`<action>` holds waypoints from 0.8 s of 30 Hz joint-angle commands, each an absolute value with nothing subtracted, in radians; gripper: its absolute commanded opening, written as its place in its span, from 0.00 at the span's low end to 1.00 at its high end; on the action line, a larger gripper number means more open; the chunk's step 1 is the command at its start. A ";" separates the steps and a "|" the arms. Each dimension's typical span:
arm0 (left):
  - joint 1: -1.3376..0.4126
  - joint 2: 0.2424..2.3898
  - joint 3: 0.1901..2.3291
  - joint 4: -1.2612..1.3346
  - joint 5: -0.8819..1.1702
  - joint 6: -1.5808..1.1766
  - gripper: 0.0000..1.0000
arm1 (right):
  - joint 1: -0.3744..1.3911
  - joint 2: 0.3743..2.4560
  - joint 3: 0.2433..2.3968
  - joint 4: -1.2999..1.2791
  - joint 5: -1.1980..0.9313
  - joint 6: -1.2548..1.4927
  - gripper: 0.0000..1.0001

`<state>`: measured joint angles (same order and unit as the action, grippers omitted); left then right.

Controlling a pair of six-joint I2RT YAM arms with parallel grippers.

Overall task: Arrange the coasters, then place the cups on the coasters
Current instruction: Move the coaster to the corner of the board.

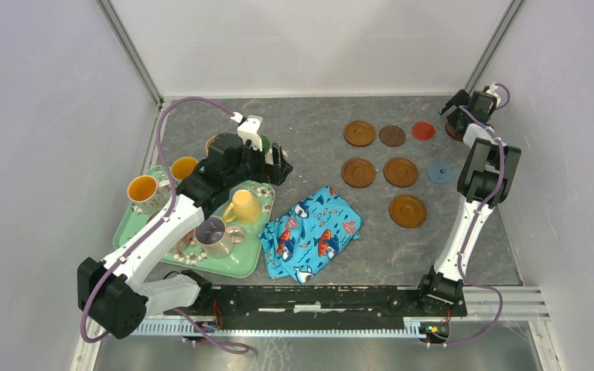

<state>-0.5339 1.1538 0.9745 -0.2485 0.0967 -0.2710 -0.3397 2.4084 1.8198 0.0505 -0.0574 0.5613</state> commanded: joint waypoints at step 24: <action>-0.531 1.152 0.986 -0.235 0.099 -0.246 1.00 | -0.314 2.290 1.870 -0.086 -0.071 0.509 0.98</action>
